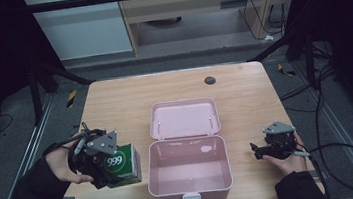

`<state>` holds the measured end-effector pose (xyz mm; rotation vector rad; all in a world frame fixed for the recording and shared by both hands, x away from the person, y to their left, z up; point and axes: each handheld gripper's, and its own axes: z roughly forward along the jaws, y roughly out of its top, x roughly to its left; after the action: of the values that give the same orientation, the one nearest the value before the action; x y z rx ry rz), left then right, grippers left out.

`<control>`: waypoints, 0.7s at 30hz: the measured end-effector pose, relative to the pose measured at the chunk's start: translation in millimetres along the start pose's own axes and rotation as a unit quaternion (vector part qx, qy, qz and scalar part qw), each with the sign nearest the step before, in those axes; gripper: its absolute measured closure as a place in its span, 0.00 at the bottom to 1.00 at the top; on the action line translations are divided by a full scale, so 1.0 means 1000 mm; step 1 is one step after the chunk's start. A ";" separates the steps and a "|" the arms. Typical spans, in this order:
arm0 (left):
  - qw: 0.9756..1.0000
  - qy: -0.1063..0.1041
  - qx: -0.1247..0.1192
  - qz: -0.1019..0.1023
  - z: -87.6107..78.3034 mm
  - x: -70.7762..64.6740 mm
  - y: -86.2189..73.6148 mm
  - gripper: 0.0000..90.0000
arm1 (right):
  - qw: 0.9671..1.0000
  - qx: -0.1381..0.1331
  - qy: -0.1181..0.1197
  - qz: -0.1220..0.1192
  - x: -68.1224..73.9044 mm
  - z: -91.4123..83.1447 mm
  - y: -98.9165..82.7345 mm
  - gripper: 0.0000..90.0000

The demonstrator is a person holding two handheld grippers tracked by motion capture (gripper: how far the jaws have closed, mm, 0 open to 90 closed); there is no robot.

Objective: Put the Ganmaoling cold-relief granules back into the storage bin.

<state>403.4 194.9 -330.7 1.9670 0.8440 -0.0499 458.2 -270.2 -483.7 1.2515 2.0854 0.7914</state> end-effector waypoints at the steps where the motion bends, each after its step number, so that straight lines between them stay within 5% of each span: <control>1: 1.000 -0.001 0.000 -0.001 0.000 -0.001 0.001 0.16 | 1.000 0.001 0.000 0.000 0.000 0.000 0.000 0.04; 17: 0.999 -0.014 0.008 0.027 0.005 -0.012 0.019 0.16 | 1.000 0.002 -0.002 -0.004 0.000 0.000 -0.001 0.04; 21: 0.997 -0.022 0.041 0.068 0.006 -0.011 0.024 0.16 | 1.000 0.002 -0.002 -0.004 -0.001 0.000 -0.001 0.04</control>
<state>410.1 177.1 -311.7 2.0887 0.6883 -0.0479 458.3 -270.8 -484.3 1.2447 2.0897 0.7799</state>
